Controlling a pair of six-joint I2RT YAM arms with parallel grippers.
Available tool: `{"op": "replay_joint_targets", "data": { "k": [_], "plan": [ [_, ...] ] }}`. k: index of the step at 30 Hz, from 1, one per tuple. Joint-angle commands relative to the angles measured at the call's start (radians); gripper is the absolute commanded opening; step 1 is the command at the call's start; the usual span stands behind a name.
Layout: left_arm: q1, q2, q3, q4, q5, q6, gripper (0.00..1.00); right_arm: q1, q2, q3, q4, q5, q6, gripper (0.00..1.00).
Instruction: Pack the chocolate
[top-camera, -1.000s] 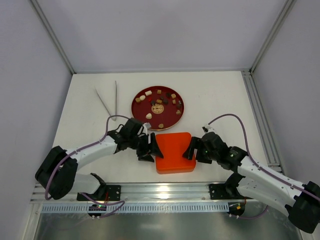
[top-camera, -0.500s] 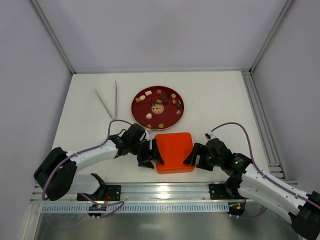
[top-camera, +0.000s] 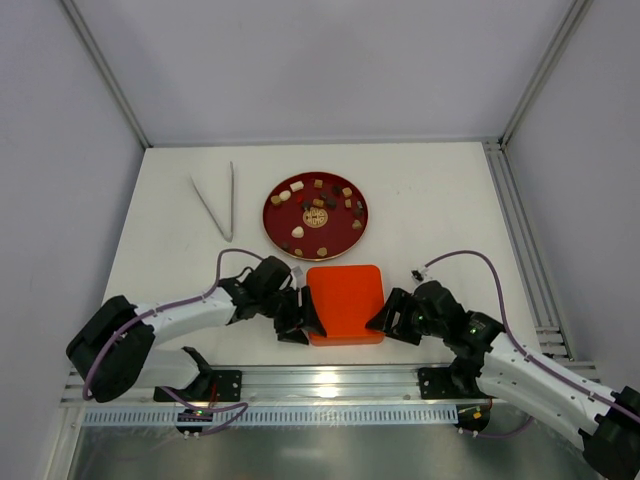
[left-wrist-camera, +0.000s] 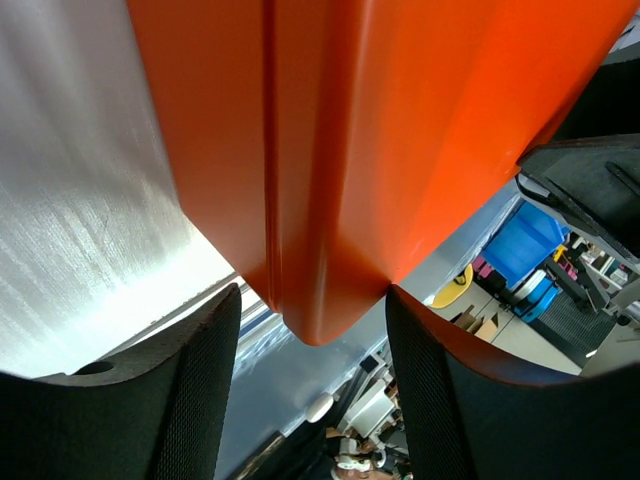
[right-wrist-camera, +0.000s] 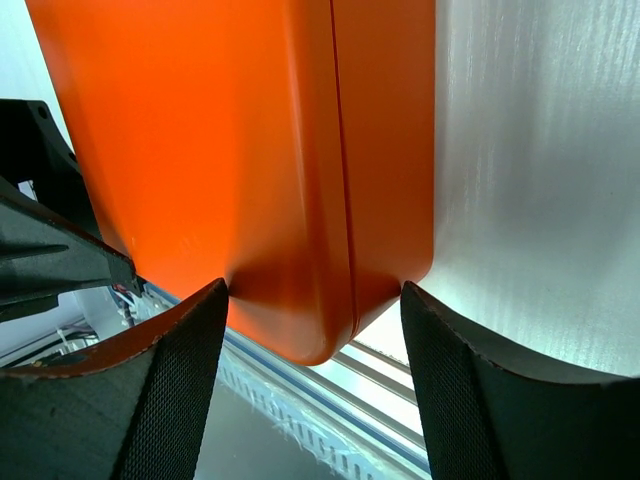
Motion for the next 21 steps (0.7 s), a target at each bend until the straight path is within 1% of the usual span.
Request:
{"op": "replay_joint_targets", "data": {
  "k": [1, 8, 9, 16, 17, 19, 21],
  "plan": [
    [-0.004, -0.019, -0.026, 0.034, -0.037, -0.019, 0.57, -0.002, -0.012, -0.007, -0.07, 0.059, -0.014, 0.7],
    [-0.003, -0.011, -0.074, 0.061, -0.052, -0.049, 0.53, -0.002, -0.009, -0.007, -0.099, 0.093, -0.031, 0.69],
    [-0.004, -0.008, -0.08, 0.068, -0.054, -0.052, 0.52, -0.002, -0.006, -0.007, -0.101, 0.098, -0.032, 0.66],
    [0.002, 0.001, -0.107, 0.086, -0.058, -0.064, 0.48, -0.002, 0.009, -0.002, -0.107, 0.119, -0.048, 0.66],
    [0.002, 0.003, -0.11, 0.086, -0.057, -0.065, 0.47, -0.002, 0.015, -0.007, -0.104, 0.119, -0.049, 0.65],
    [0.006, 0.004, -0.127, 0.1, -0.052, -0.072, 0.45, -0.002, 0.022, -0.021, -0.091, 0.113, -0.048, 0.59],
    [0.008, 0.004, -0.135, 0.106, -0.051, -0.073, 0.44, -0.002, 0.029, -0.03, -0.073, 0.107, -0.04, 0.57]
  ]
}}
